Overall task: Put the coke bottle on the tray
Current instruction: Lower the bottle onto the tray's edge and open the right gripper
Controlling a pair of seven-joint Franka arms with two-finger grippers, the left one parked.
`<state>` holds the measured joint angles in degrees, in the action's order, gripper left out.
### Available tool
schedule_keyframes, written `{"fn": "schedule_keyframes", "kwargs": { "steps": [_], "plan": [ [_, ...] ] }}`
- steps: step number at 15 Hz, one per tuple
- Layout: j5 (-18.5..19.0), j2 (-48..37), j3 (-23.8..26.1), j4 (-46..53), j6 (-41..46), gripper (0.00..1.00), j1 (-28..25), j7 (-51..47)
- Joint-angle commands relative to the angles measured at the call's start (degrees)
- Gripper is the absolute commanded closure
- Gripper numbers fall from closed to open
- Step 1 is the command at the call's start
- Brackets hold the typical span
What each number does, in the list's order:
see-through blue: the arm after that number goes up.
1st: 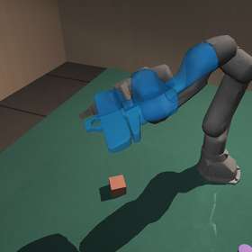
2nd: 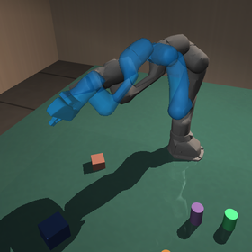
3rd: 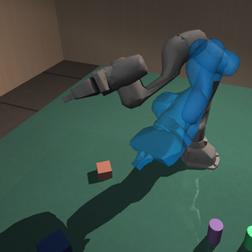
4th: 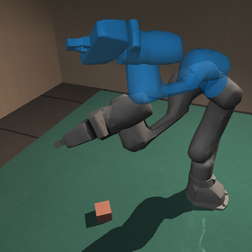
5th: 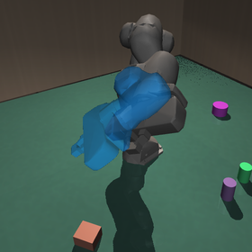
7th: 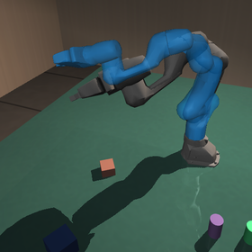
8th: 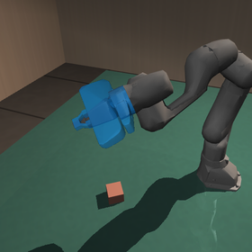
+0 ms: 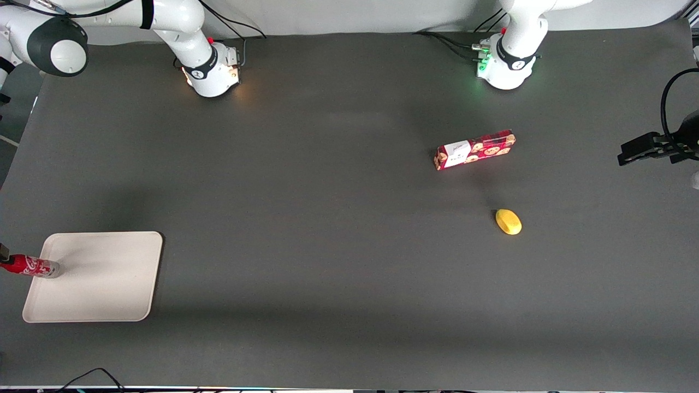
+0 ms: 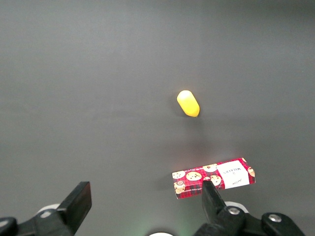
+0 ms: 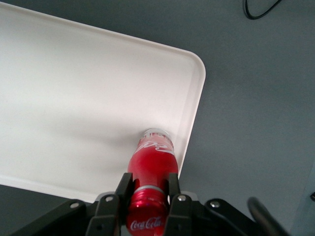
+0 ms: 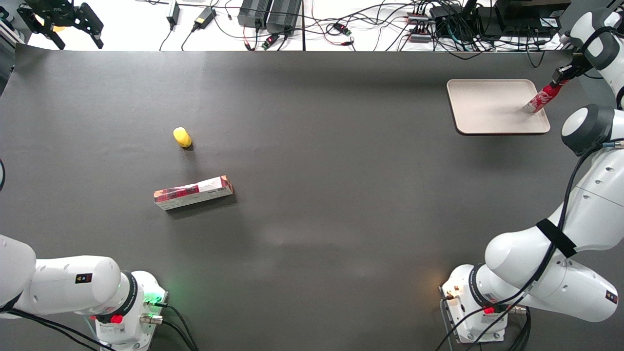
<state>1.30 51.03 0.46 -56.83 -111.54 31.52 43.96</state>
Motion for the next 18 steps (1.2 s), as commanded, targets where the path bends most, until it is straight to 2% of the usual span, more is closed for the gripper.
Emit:
{"fn": "schedule_keyframes", "kwargs": {
  "steps": [1,2,3,4,5,10,12,15,18],
  "plan": [
    [-1.5,1.0,0.8,2.6,0.2,1.0,0.6,2.0],
    [-1.4,1.0,0.8,2.5,0.2,0.65,0.6,2.0],
    [-1.4,1.0,0.8,2.5,0.2,0.52,0.6,2.0],
    [-1.5,1.0,0.8,2.4,0.2,0.17,0.6,2.1],
    [-1.5,0.9,0.8,2.5,0.2,0.0,0.6,2.0],
    [-1.5,-2.2,1.1,1.9,0.3,0.0,0.0,0.8],
    [-1.0,-7.9,0.8,-3.8,0.3,0.0,-2.7,-1.7],
    [-0.1,-16.6,0.4,-11.3,0.4,0.0,-6.6,-10.4],
    [0.5,-25.7,-0.2,-19.6,2.3,0.0,-10.2,-11.9]
  ]
}}
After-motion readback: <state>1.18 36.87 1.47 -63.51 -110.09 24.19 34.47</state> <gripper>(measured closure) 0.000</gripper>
